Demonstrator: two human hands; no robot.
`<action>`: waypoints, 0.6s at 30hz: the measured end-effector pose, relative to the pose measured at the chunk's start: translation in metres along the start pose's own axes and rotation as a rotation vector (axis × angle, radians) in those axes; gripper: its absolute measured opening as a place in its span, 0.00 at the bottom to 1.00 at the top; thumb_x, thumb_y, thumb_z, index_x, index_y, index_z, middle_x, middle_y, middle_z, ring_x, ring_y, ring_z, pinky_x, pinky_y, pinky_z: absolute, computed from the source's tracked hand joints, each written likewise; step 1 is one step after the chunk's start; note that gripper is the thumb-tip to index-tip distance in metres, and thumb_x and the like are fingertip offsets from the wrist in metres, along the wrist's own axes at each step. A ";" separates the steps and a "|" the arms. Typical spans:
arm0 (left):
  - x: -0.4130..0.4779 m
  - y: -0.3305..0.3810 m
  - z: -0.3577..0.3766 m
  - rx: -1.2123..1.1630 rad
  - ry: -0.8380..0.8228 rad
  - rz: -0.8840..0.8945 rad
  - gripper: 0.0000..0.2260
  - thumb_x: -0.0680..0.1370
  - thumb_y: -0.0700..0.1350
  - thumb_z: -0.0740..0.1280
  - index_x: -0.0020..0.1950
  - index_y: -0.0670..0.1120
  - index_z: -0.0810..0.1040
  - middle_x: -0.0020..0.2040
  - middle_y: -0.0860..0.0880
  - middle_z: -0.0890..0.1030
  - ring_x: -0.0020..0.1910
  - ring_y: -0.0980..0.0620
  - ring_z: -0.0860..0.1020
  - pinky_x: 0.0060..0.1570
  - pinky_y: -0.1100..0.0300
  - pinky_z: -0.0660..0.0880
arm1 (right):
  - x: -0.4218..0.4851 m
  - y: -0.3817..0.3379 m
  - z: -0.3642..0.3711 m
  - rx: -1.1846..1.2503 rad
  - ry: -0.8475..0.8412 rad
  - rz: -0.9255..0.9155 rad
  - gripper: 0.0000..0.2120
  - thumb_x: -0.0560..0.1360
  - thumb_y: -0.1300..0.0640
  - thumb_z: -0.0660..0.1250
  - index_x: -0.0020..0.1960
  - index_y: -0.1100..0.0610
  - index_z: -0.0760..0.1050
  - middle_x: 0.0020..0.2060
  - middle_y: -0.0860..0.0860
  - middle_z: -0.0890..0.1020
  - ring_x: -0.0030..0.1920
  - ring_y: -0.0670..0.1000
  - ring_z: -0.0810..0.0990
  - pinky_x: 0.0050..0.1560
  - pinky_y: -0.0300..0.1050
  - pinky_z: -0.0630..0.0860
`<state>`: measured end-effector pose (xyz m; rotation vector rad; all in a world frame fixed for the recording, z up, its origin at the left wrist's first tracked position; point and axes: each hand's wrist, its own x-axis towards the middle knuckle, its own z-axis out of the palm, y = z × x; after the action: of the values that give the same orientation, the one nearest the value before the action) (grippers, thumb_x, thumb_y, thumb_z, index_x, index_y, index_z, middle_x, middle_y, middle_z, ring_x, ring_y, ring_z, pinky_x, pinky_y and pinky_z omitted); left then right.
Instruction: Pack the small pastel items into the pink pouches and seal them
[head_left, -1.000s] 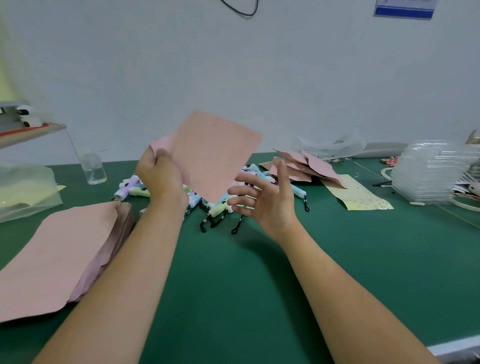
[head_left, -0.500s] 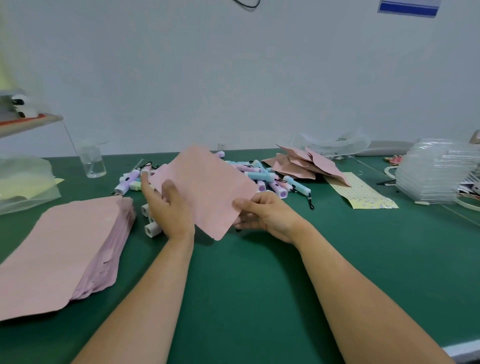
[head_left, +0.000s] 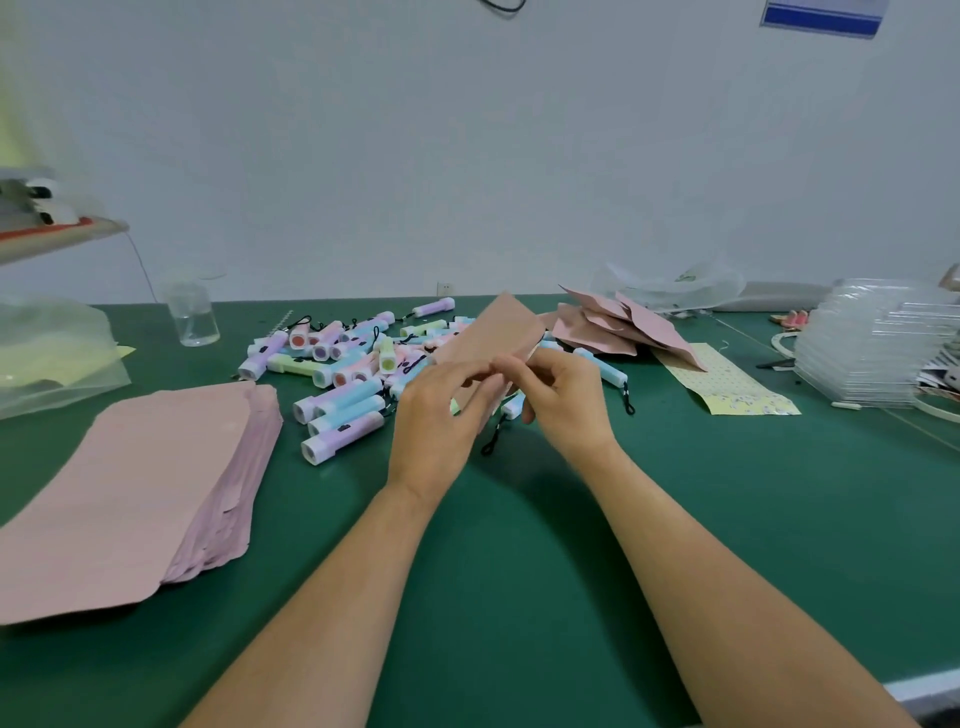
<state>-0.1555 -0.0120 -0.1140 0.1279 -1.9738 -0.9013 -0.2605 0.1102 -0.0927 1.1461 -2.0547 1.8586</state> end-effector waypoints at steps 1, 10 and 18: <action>0.000 0.001 -0.001 -0.031 -0.023 -0.019 0.09 0.81 0.55 0.72 0.58 0.55 0.87 0.49 0.63 0.85 0.53 0.56 0.82 0.56 0.59 0.77 | 0.000 -0.001 0.000 -0.014 0.029 -0.016 0.16 0.78 0.46 0.73 0.32 0.47 0.78 0.26 0.48 0.79 0.23 0.45 0.73 0.30 0.38 0.72; 0.004 -0.004 -0.001 -0.183 -0.212 -0.115 0.11 0.82 0.53 0.72 0.42 0.53 0.88 0.43 0.49 0.84 0.50 0.48 0.80 0.57 0.47 0.75 | 0.004 0.000 -0.012 -0.595 0.075 -0.383 0.23 0.79 0.40 0.69 0.38 0.59 0.77 0.29 0.50 0.79 0.30 0.57 0.74 0.30 0.52 0.73; 0.002 -0.004 0.001 -0.135 -0.345 -0.153 0.13 0.88 0.49 0.62 0.46 0.54 0.82 0.36 0.56 0.80 0.34 0.56 0.74 0.37 0.60 0.71 | 0.005 -0.001 -0.020 -0.534 -0.144 -0.366 0.25 0.78 0.35 0.64 0.35 0.55 0.68 0.27 0.46 0.72 0.29 0.51 0.67 0.30 0.51 0.68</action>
<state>-0.1582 -0.0153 -0.1147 0.0479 -2.2336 -1.2190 -0.2714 0.1262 -0.0843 1.3979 -2.0493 1.0052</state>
